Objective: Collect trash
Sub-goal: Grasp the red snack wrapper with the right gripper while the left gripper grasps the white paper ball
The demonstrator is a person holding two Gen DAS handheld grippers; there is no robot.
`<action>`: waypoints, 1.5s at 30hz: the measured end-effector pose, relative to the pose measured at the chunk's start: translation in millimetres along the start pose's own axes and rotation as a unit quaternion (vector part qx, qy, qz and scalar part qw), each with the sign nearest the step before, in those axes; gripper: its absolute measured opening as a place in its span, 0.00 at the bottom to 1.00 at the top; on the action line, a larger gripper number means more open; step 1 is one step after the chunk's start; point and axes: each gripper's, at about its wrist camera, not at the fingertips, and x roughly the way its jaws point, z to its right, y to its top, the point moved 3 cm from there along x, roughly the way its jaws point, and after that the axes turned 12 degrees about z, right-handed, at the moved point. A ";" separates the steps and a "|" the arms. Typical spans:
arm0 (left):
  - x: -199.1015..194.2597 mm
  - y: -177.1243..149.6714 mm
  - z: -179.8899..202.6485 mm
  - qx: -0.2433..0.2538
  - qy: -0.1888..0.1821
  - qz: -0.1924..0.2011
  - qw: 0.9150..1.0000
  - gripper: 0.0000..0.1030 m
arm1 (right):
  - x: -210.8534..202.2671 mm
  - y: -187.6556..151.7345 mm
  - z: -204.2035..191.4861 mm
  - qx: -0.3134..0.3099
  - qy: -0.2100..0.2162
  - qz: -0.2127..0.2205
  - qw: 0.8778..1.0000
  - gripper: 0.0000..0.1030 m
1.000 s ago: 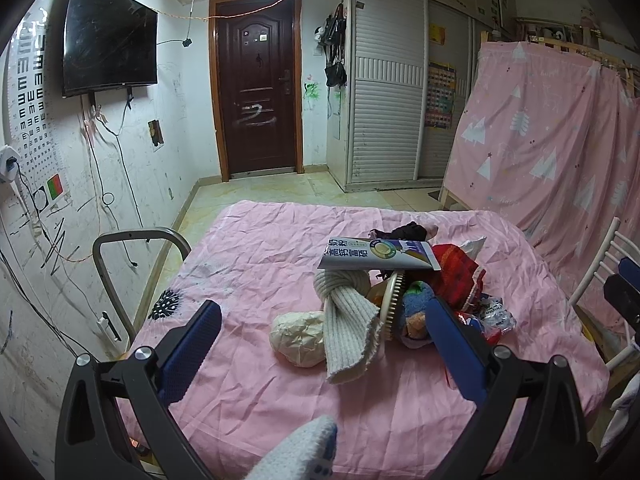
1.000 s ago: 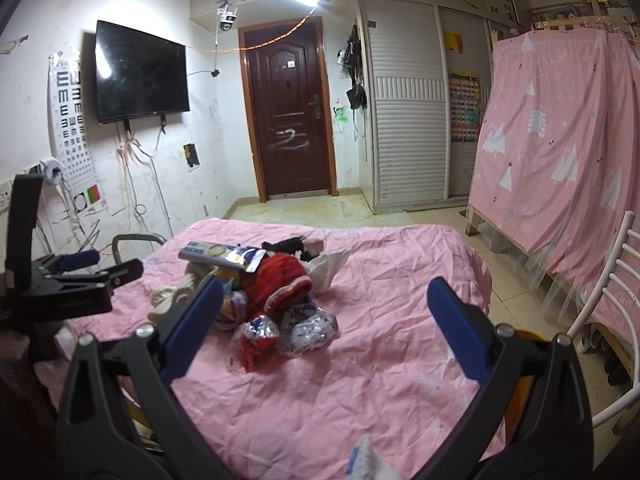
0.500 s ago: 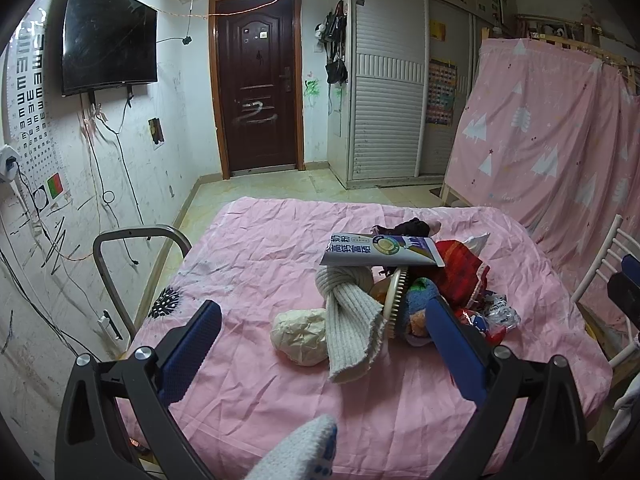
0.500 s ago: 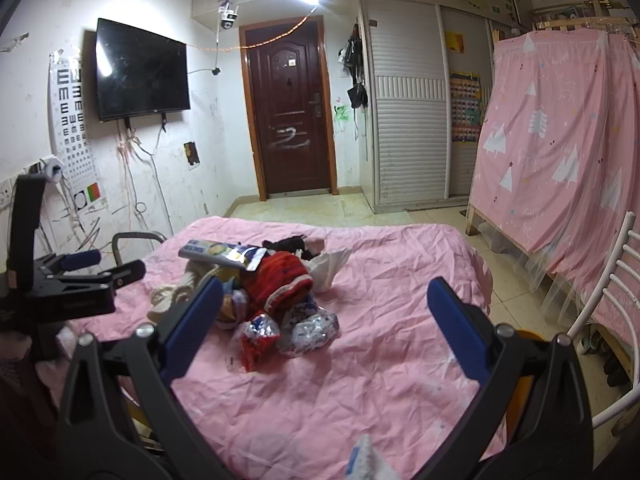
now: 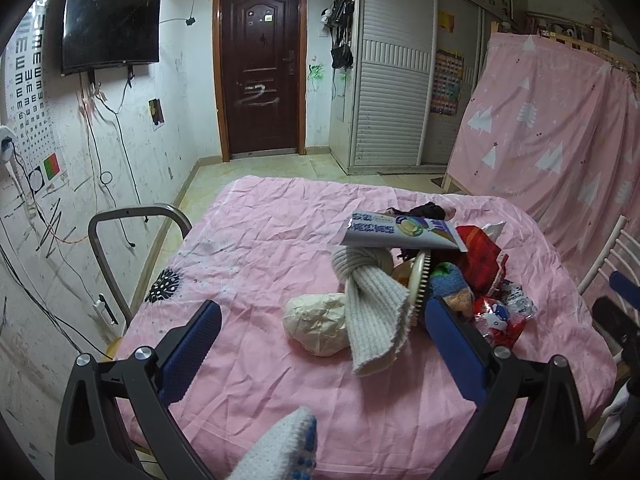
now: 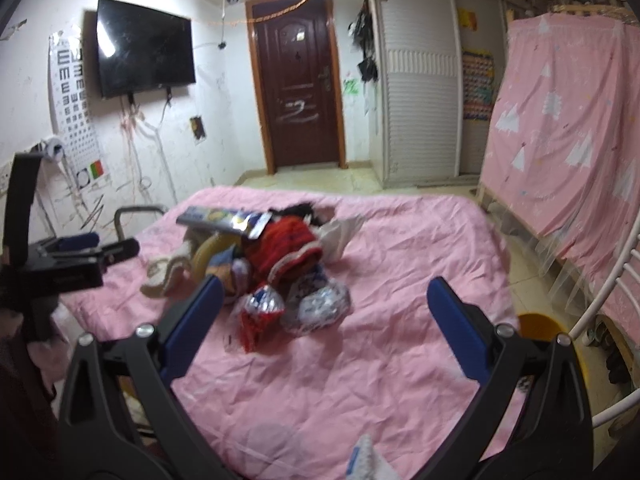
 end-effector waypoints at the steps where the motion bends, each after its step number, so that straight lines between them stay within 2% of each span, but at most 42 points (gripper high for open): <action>1: 2.5 -1.5 -3.5 -0.003 -0.004 -0.004 1.000 0.90 | 5.2 -3.5 -1.0 0.000 0.007 -0.010 1.000 0.96; 8: 18.4 -11.3 -10.6 0.007 -0.022 -0.020 1.000 0.90 | 29.8 -23.7 -18.3 -0.008 0.050 -0.055 0.997 0.95; 14: 33.4 -23.1 -14.3 0.024 -0.043 -0.034 0.998 0.90 | 51.3 -30.7 -39.5 -0.023 0.096 -0.076 0.992 0.95; 16: 37.5 -24.9 -10.7 0.035 -0.053 -0.035 0.997 0.90 | 58.8 -32.8 -47.6 -0.029 0.107 -0.082 0.990 0.87; 17: 39.5 -24.9 -8.3 0.042 -0.058 -0.034 0.997 0.90 | 61.5 -33.6 -50.7 -0.031 0.114 -0.088 0.989 0.77; 19: 45.5 -23.8 -6.5 0.048 -0.059 -0.034 0.997 0.90 | 68.6 -36.2 -56.0 -0.035 0.125 -0.102 0.986 0.72; 26: 61.1 -21.7 -31.0 0.006 -0.080 -0.055 0.995 0.87 | 86.9 -45.9 -52.7 -0.042 0.103 -0.131 0.985 0.72; 27: 64.2 -23.2 -35.6 -0.001 -0.079 -0.060 0.995 0.86 | 89.1 -47.7 -51.6 -0.041 0.102 -0.134 0.985 0.69; 29: 73.1 -27.9 -44.9 -0.008 -0.071 -0.075 0.995 0.74 | 92.9 -50.9 -51.3 -0.043 0.103 -0.140 0.984 0.64; 31: 78.9 -29.9 -48.4 -0.029 -0.089 -0.086 0.992 0.73 | 94.9 -52.5 -55.1 -0.051 0.103 -0.142 0.983 0.60; 34: 81.0 -28.1 -39.6 -0.026 -0.103 -0.087 0.991 0.65 | 97.7 -54.6 -59.1 -0.067 0.103 -0.148 0.981 0.53; 36: 84.7 -29.0 -31.0 -0.027 -0.123 -0.095 0.988 0.62 | 97.6 -56.0 -61.3 -0.073 0.105 -0.148 0.981 0.44; 38: 94.3 -33.5 -21.3 -0.031 -0.143 -0.116 0.982 0.59 | 96.8 -57.4 -62.1 -0.079 0.109 -0.148 0.980 0.40; 40: 97.8 -35.0 -13.6 -0.024 -0.139 -0.112 0.984 0.58 | 96.9 -58.8 -62.3 -0.079 0.110 -0.150 0.979 0.37; 42: 98.0 -34.5 -11.5 -0.034 -0.143 -0.111 0.983 0.41 | 94.7 -58.1 -59.4 -0.073 0.115 -0.145 0.980 0.35; 45: 94.9 -30.3 -14.5 -0.041 -0.123 -0.095 0.987 0.38 | 89.2 -54.2 -55.3 -0.058 0.128 -0.135 0.981 0.35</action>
